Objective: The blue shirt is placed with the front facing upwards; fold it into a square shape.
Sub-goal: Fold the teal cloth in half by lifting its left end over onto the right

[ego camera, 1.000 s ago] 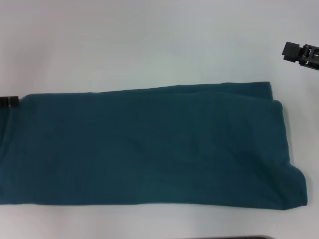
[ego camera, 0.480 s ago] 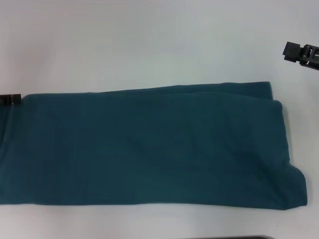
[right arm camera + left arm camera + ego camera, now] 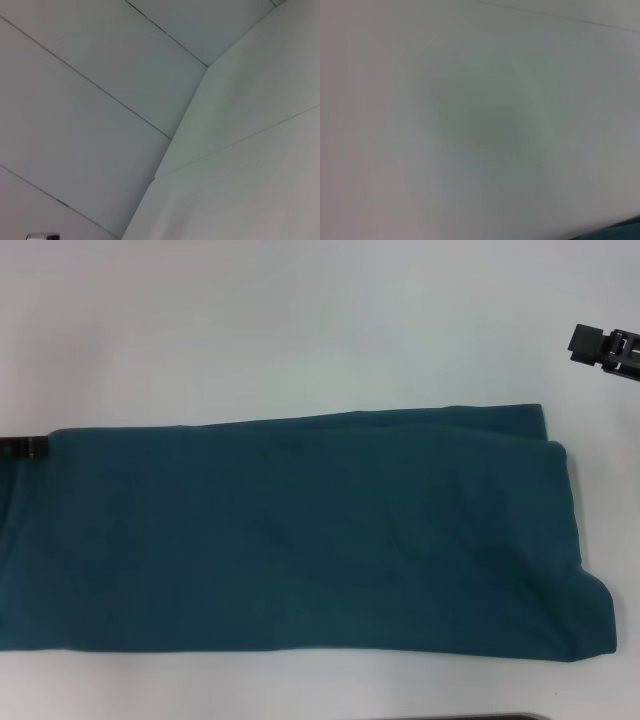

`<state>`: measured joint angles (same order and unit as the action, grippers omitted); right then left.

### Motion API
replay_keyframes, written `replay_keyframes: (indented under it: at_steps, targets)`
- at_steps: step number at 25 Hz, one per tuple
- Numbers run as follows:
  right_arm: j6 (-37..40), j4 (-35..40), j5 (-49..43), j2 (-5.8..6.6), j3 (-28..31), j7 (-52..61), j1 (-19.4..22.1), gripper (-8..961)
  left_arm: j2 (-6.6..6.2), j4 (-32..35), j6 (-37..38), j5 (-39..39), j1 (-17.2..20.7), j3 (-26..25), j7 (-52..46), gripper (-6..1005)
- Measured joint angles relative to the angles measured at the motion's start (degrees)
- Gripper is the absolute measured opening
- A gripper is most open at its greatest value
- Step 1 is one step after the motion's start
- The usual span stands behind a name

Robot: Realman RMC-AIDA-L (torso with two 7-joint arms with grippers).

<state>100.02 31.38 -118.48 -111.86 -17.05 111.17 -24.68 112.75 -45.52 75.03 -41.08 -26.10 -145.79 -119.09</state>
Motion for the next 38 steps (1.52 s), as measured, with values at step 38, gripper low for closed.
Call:
replay_keyframes:
  at_steps: [38]
  targets:
    - [0.1, 0.3, 0.0, 0.0, -0.1, 0.6, -0.4, 607, -1.34, -2.4, 11.7, 2.8, 1.1, 0.0, -0.2, 847]
